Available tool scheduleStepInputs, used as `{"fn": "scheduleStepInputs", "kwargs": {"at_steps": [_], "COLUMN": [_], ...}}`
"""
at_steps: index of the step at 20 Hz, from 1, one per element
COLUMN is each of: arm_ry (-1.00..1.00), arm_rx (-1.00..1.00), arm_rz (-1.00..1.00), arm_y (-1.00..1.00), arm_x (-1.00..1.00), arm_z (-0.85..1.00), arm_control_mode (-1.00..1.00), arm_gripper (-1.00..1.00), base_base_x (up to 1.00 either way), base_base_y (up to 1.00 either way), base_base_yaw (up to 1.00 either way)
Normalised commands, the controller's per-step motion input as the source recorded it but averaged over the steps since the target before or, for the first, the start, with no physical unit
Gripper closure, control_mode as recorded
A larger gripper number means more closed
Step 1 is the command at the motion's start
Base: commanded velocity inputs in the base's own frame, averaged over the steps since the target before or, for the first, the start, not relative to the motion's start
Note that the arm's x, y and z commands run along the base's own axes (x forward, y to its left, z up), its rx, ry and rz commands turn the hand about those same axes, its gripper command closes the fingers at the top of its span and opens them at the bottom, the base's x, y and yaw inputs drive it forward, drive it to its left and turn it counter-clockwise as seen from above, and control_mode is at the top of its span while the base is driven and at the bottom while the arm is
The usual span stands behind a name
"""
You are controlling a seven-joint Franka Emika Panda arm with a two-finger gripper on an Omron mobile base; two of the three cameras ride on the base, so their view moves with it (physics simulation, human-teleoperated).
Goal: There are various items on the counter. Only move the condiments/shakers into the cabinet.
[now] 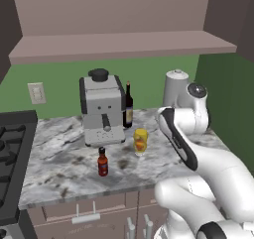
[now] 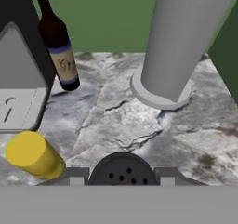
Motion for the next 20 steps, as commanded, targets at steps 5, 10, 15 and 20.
{"fn": "scheduleStepInputs", "kwargs": {"at_steps": [5,10,15,20], "arm_ry": [-0.17,-0.16,-0.13,-0.09], "arm_rx": [0.0,0.0,0.0,0.0], "arm_rz": [0.0,0.0,0.0,0.0], "arm_y": [-0.02,0.0,0.0,-0.01], "arm_x": [0.0,0.0,0.0,0.0], "arm_z": [1.0,1.0,1.0,1.0], "arm_control_mode": [-1.0,-1.0,-1.0,-1.0], "arm_gripper": [1.0,1.0,1.0,1.0], "base_base_x": [0.0,0.0,0.0,0.0], "base_base_y": [0.0,0.0,0.0,0.0], "base_base_yaw": [0.0,0.0,0.0,0.0]}}
